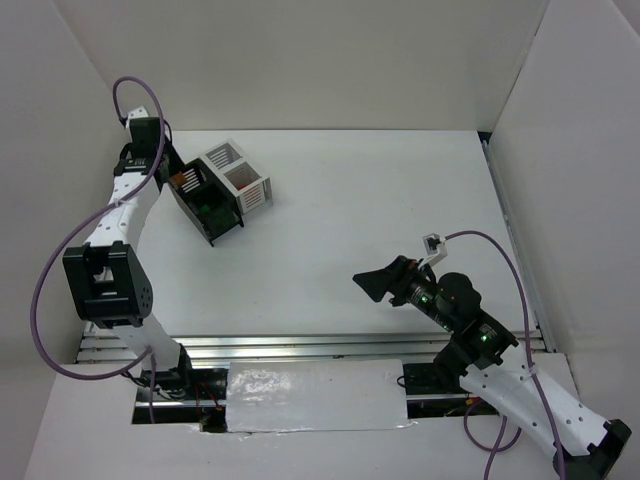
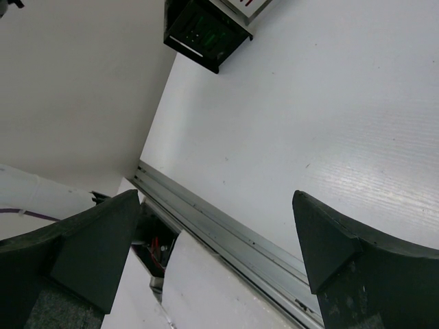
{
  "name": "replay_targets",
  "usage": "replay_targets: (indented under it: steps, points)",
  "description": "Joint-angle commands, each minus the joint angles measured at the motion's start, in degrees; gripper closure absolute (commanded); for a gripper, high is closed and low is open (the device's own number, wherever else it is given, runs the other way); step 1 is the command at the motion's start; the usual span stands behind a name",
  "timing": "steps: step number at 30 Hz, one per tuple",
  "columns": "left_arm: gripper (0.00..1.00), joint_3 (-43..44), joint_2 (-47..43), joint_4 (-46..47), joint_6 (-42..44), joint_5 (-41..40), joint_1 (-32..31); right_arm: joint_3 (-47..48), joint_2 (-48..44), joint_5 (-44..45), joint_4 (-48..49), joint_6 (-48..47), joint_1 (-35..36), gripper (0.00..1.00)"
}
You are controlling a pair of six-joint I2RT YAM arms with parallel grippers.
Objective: Sort the legos into containers by color
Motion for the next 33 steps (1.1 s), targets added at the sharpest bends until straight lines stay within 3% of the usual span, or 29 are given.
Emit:
replay_targets:
  steps: [1, 10, 15, 20, 27, 30, 33]
  points:
    - [0.96, 2.0, 1.9, 2.7, -0.2, 1.9, 0.3, -0.7, 0.4, -0.3, 2.6, -0.4, 0.4, 0.0]
    - [0.88, 3.8, 5.1, 3.1, 0.2, 4.1, 0.3, -1.9, 2.5, -1.0, 4.7, 0.2, 0.4, 0.0]
    - [0.88, 4.3, 4.3, 3.0, 0.2, 4.5, 0.4, -2.2, 1.7, -0.8, 4.1, 0.0, 0.4, 0.01]
    - [0.78, 3.4, 3.2, 4.1, 0.4, 4.5, 0.4, -2.4, 1.3, -0.7, 4.0, 0.1, 0.5, 0.0]
    - [0.75, 3.9, 4.7, 3.6, 0.6, 4.4, 0.4, -1.9, 1.6, -0.7, 3.5, 0.0, 0.4, 0.0]
    - [0.69, 3.9, 5.0, 3.5, 0.7, 4.6, 0.5, -2.0, 0.7, -0.5, 2.7, -0.1, 0.4, 0.0]
    - [0.55, 3.6, 4.9, 3.7, 0.7, 5.0, 0.5, -2.2, 0.3, -0.4, 2.6, 0.0, 0.4, 0.0]
